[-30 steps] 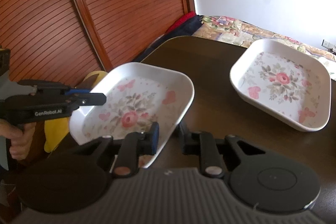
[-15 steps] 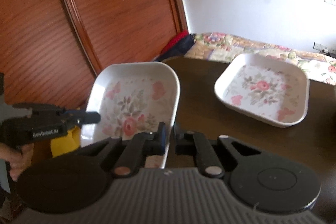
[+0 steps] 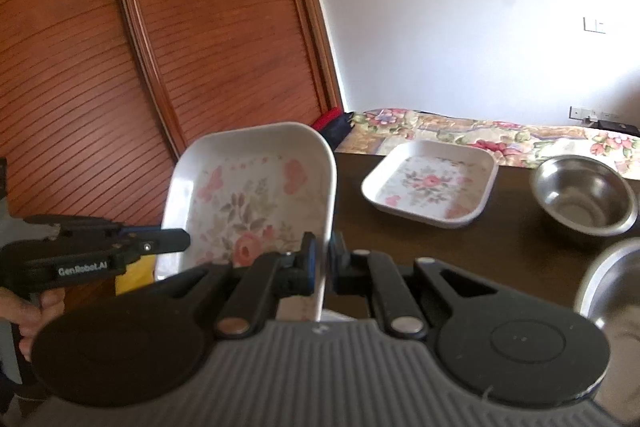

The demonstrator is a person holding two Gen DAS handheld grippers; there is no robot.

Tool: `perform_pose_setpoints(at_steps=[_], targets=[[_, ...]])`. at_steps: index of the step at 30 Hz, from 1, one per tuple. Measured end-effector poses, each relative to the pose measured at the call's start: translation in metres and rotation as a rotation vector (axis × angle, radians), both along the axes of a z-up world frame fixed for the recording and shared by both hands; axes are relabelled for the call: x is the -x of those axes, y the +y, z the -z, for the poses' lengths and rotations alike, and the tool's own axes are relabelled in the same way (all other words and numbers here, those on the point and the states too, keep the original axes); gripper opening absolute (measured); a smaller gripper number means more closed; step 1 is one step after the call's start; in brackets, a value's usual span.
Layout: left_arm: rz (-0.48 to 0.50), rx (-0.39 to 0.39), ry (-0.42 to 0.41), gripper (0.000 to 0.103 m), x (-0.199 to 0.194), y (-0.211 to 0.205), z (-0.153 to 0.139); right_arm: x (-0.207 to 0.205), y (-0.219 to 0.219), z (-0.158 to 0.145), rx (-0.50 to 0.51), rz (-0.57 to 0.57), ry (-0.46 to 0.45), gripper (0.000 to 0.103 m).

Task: Organize plates and bowls

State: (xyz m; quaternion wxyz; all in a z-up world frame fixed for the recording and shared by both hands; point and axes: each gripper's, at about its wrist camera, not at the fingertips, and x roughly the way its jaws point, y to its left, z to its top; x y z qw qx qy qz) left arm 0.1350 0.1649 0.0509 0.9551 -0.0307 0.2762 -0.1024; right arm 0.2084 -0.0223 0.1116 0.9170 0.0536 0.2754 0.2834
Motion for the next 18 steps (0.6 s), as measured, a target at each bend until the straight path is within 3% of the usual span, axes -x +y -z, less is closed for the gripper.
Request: perform_pose_setpoints(at_steps=[9, 18], targets=[[0.042, -0.011, 0.002, 0.039, 0.012, -0.03, 0.001, 0.036, -0.04, 0.005, -0.035, 0.037, -0.017, 0.009], [0.058, -0.016, 0.026, 0.039, 0.022, -0.041, 0.015, 0.045, -0.059, 0.024, -0.085, 0.059, 0.003, 0.009]])
